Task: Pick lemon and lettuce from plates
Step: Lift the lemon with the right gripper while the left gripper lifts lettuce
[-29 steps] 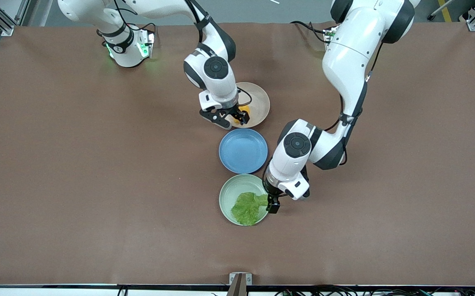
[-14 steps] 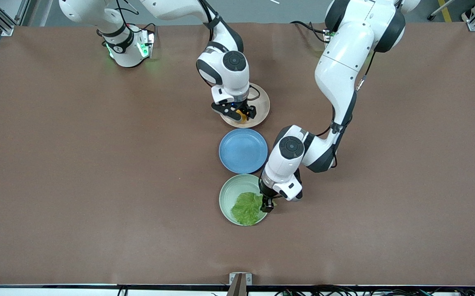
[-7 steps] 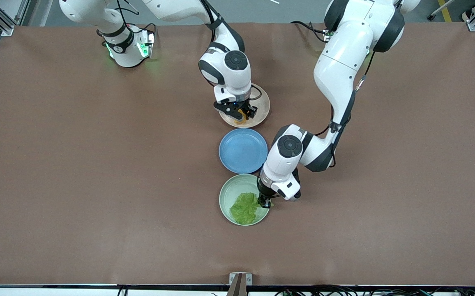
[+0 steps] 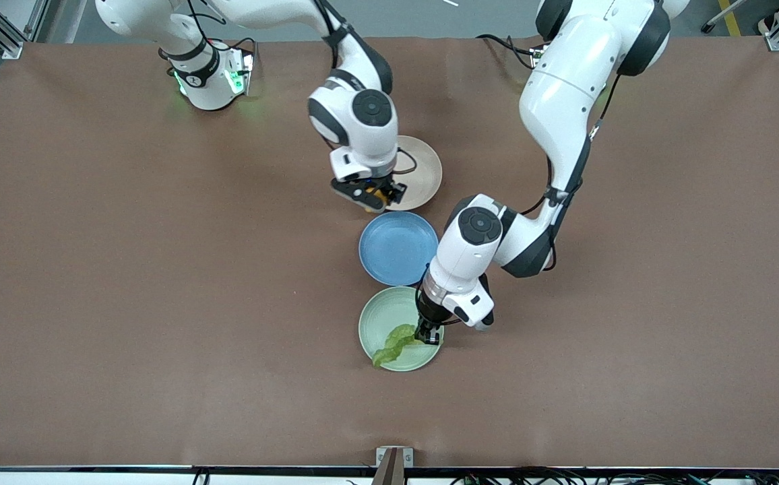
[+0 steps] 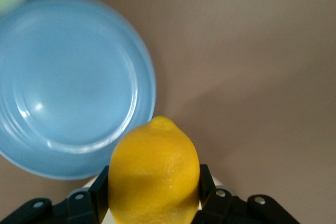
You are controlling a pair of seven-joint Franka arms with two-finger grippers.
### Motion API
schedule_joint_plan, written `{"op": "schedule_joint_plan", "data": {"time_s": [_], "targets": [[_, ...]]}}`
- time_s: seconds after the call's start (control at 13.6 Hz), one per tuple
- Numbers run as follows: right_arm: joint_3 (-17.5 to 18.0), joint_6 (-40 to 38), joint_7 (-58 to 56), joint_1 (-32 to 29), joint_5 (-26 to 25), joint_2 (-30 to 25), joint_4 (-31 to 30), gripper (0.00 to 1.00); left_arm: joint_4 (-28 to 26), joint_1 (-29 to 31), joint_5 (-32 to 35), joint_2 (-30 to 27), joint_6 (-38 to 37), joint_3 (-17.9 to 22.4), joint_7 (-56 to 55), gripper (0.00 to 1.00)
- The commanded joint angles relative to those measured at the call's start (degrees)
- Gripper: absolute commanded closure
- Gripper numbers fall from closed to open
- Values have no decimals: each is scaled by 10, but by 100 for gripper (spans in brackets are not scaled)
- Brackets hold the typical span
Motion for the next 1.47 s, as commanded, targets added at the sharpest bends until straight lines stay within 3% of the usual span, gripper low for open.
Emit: {"op": "schedule_joint_plan", "data": {"time_s": [0.0,0.15,0.29,0.59,0.88,1.4], "targets": [[11,-64,-184,-110,-2,-79,-34,100,-20,7,-7,-52,-82,-3,40,99],[10,-74,-332,-194,-2,-93,-48,100,-33,24,-8,-88,-164,-13,96,99],[10,-65,-477,-280,-2,-89,-56,100,-82,62,-9,-134,-230,-36,168,99],[11,-8,-651,-399,-2,-58,-62,99,-225,148,-8,-221,-248,-60,289,99],[13,80,-697,-437,-1,2,-73,99,-325,202,-9,-262,-248,-60,367,99],[14,147,-781,-450,45,59,-93,99,-371,268,-8,-259,-237,-59,498,99]]}}
